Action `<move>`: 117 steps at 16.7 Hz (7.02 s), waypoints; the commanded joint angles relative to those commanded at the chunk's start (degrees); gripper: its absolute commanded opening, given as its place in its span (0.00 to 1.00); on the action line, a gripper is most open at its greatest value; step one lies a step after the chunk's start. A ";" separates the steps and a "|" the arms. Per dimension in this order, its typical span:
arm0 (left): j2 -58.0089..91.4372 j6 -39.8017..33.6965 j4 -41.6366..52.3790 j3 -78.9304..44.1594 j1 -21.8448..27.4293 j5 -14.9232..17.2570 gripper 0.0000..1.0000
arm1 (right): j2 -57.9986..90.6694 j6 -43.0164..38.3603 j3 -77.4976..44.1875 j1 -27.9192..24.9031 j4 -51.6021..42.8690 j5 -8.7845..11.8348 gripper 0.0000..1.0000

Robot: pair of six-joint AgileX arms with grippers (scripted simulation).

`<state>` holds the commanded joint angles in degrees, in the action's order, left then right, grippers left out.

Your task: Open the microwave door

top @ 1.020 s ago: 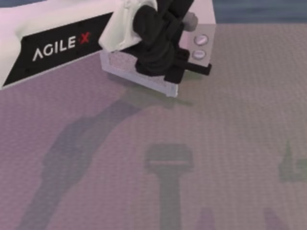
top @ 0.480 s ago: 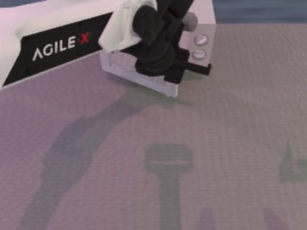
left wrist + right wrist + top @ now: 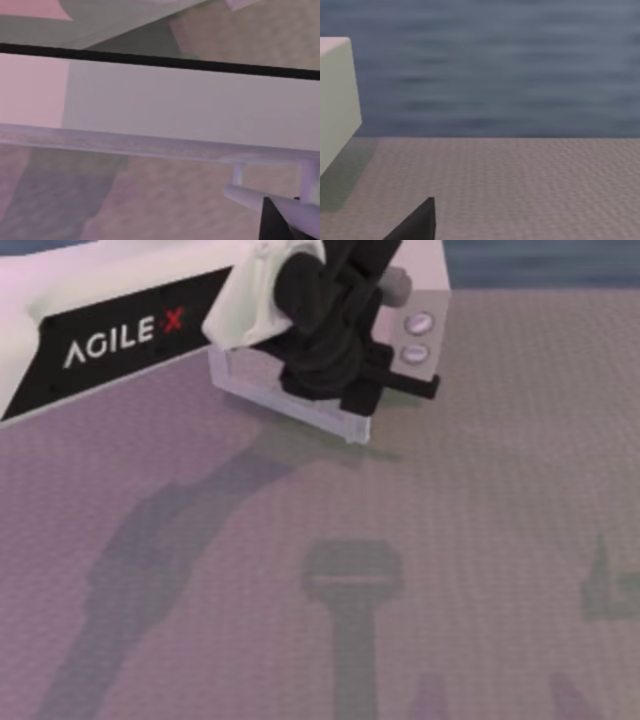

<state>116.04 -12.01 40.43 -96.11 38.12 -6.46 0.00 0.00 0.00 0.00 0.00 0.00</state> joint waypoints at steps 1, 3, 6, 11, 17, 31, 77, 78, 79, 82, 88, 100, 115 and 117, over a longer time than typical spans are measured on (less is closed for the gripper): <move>-0.56 0.80 -0.33 0.75 -0.27 0.28 0.00 | 0.00 0.00 0.00 0.00 0.00 0.00 1.00; -1.66 2.39 -1.00 2.23 -0.81 0.88 0.00 | 0.00 0.00 0.00 0.00 0.00 0.00 1.00; -1.93 2.86 -1.15 2.70 -0.97 1.07 0.00 | 0.00 0.00 0.00 0.00 0.00 0.00 1.00; -1.93 2.86 -1.15 2.70 -0.97 1.07 0.00 | 0.00 0.00 0.00 0.00 0.00 0.00 1.00; -1.93 2.86 -1.15 2.70 -0.97 1.07 0.00 | 0.00 0.00 0.00 0.00 0.00 0.00 1.00; -2.31 3.26 -1.39 3.39 -0.74 1.85 0.00 | 0.00 0.00 0.00 0.00 0.00 0.00 1.00; -6.57 10.23 -3.43 9.22 -2.90 5.32 0.00 | 0.00 0.00 0.00 0.00 0.00 0.00 1.00; -6.57 10.23 -3.43 9.22 -2.90 5.32 0.00 | 0.00 0.00 0.00 0.00 0.00 0.00 1.00; -6.57 10.23 -3.43 9.22 -2.90 5.32 0.00 | 0.00 0.00 0.00 0.00 0.00 0.00 1.00; -6.57 10.23 -3.43 9.22 -2.90 5.32 0.00 | 0.00 0.00 0.00 0.00 0.00 0.00 1.00; -6.57 10.23 -3.43 9.22 -2.90 5.32 0.00 | 0.00 0.00 0.00 0.00 0.00 0.00 1.00; -8.84 14.49 -4.17 12.24 -4.20 7.81 0.00 | 0.00 0.00 0.00 0.00 0.00 0.00 1.00; -8.84 14.49 -4.17 12.24 -4.20 7.81 0.00 | 0.00 0.00 0.00 0.00 0.00 0.00 1.00; -8.84 14.49 -4.17 12.24 -4.20 7.81 0.00 | 0.00 0.00 0.00 0.00 0.00 0.00 1.00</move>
<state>107.20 2.48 36.26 -83.87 33.92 1.36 0.00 0.00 0.00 0.00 0.00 0.00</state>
